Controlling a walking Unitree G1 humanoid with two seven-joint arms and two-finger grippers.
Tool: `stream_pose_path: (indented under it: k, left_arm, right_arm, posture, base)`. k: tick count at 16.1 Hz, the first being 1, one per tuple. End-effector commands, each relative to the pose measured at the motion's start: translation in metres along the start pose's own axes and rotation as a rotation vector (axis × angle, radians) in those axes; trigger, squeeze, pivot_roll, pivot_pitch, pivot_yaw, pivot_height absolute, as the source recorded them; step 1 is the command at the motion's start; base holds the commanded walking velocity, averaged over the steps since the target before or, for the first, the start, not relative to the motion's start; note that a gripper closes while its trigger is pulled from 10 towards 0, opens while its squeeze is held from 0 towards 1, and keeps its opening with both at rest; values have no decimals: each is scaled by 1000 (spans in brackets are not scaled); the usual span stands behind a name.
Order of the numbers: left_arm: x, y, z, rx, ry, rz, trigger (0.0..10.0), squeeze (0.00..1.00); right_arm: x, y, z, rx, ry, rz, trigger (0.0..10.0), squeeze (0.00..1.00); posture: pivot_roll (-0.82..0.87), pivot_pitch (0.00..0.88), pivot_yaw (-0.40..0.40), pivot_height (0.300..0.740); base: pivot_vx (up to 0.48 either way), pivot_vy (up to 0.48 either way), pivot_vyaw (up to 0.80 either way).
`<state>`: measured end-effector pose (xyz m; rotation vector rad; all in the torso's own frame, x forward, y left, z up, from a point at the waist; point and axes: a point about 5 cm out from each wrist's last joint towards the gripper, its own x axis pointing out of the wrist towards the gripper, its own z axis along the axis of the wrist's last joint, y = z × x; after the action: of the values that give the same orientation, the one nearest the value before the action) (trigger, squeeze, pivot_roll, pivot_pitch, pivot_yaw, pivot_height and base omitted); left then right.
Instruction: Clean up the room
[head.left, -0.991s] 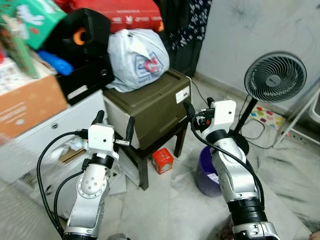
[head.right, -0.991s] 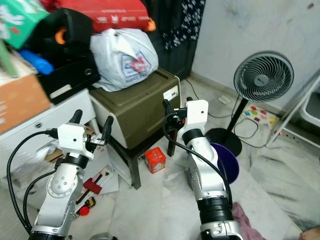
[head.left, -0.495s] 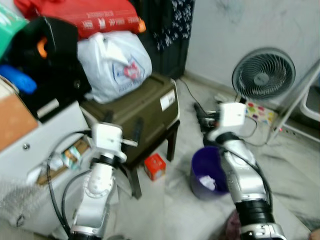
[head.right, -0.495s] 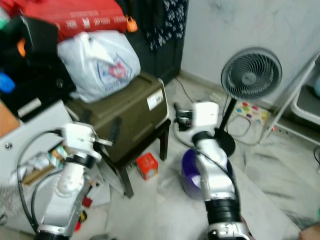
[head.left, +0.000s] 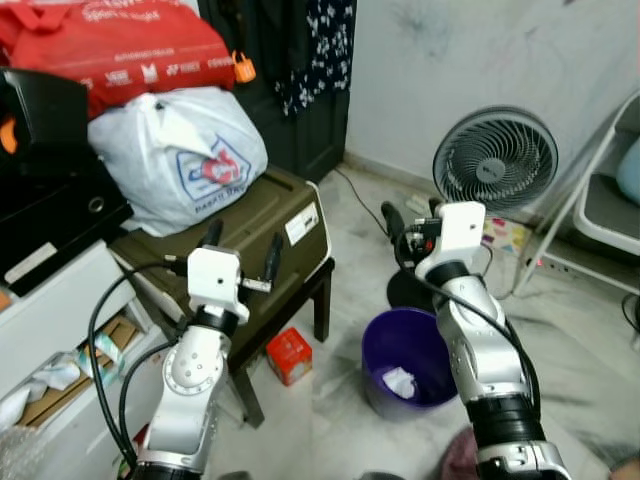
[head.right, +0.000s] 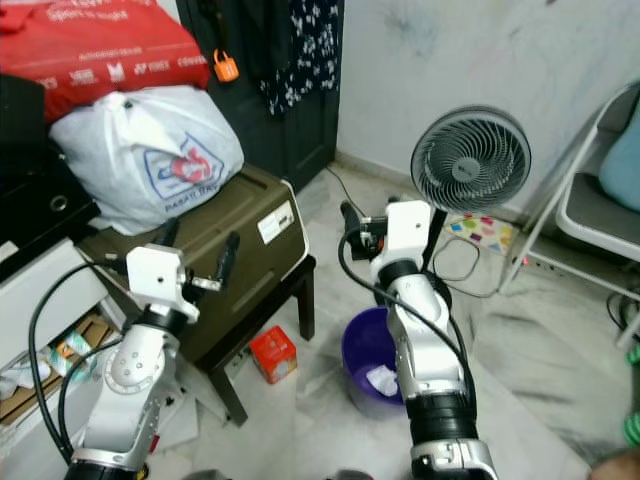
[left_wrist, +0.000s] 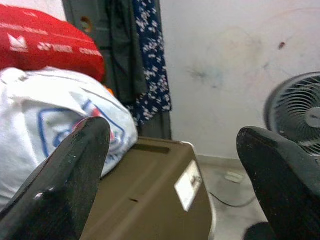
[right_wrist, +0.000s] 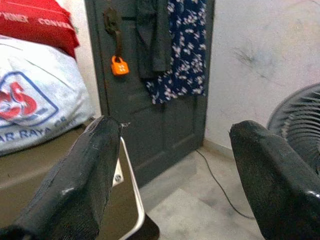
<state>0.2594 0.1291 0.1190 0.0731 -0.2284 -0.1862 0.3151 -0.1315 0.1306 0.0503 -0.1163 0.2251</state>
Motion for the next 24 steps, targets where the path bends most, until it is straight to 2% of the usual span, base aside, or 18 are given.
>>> stream_pose_path:
  k: [1,5,14,18,22,23,24]
  left_arm:
    - [-2,6,-2,18,11,19,10000,0]
    - [-2,5,-2,20,14,19,10000,0]
    - [-2,6,-3,33,22,15,10000,0]
    - [-6,6,-7,107,55,-12,10000,0]
    - [-34,27,-21,148,135,-22,10000,0]
    - [-49,35,-29,152,181,-38,10000,0]
    - [-56,38,-32,157,197,-44,10000,0]
  right_arm:
    - [3,8,2,4,-12,24,10000,0]
    - [3,9,2,-9,-15,30,10000,0]
    - [2,8,0,-18,-6,27,10000,0]
    - [0,6,-1,-22,-4,22,10000,0]
    - [-8,-11,-7,-63,26,-5,10000,0]
    - [-15,-24,-14,-95,58,-26,10000,0]
    - [-19,-30,-19,-111,76,-38,10000,0]
  posture:
    - [-18,0,-13,740]
    - [-19,0,-12,740]
    - [-20,0,-12,740]
    - [-18,0,-13,740]
    - [-10,0,-16,740]
    - [-7,0,-16,740]
    - [-3,0,-18,740]
  base:
    - [0,0,0]
    - [0,0,119]
    - [0,0,800]
    - [0,0,800]
    - [0,0,730]
    - [0,0,500]
    - [0,0,0]
